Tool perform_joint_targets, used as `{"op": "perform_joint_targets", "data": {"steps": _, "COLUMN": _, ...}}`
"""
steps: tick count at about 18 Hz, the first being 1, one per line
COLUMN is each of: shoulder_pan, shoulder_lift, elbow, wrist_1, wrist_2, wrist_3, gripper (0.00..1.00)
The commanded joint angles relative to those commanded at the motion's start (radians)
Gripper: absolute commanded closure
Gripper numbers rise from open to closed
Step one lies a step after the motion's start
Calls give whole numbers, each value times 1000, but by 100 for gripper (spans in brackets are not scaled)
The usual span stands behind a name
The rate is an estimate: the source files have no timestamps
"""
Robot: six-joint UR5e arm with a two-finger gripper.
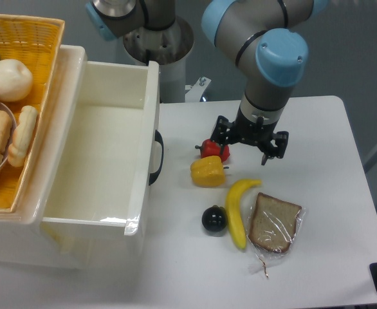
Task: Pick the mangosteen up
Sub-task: 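Move the gripper down toward the dark round mangosteen beside the banana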
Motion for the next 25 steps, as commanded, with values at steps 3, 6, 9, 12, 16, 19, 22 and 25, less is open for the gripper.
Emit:
{"op": "perform_joint_targets", "data": {"steps": 3, "shoulder_pan": -2, "shoulder_lift": -15, "elbow": 5, "wrist_1": 0, "wrist_2": -2, "wrist_3": 0, "gripper": 0}}
{"op": "perform_joint_targets", "data": {"steps": 6, "shoulder_pan": -6, "shoulder_lift": -34, "elbow": 2, "wrist_1": 2, "wrist_2": 0, "wrist_3": -14, "gripper": 0}}
{"op": "perform_joint_targets", "data": {"steps": 9, "shoulder_pan": -14, "shoulder_lift": -70, "elbow": -8, "wrist_1": 49, "wrist_2": -17, "wrist_3": -14, "gripper": 0}}
{"op": "perform_joint_targets", "data": {"steps": 12, "shoulder_pan": -40, "shoulder_lift": -109, "elbow": -9, "wrist_1": 60, "wrist_2": -18, "wrist_3": -92, "gripper": 0}}
{"op": "perform_joint_targets", "data": {"steps": 16, "shoulder_pan": -66, "shoulder_lift": -156, "elbow": -9, "wrist_1": 63, "wrist_2": -21, "wrist_3": -152, "gripper": 0}}
{"op": "perform_joint_targets", "data": {"steps": 19, "shoulder_pan": -92, "shoulder_lift": -202, "elbow": -9, "wrist_1": 66, "wrist_2": -32, "wrist_3": -204, "gripper": 0}}
{"op": "perform_joint_targets", "data": {"steps": 22, "shoulder_pan": -116, "shoulder_lift": -239, "elbow": -9, "wrist_1": 107, "wrist_2": -32, "wrist_3": -209, "gripper": 0}}
{"op": "perform_joint_targets", "data": {"steps": 25, "shoulder_pan": -132, "shoulder_lift": -259, "elbow": -9, "wrist_1": 130, "wrist_2": -34, "wrist_3": -210, "gripper": 0}}
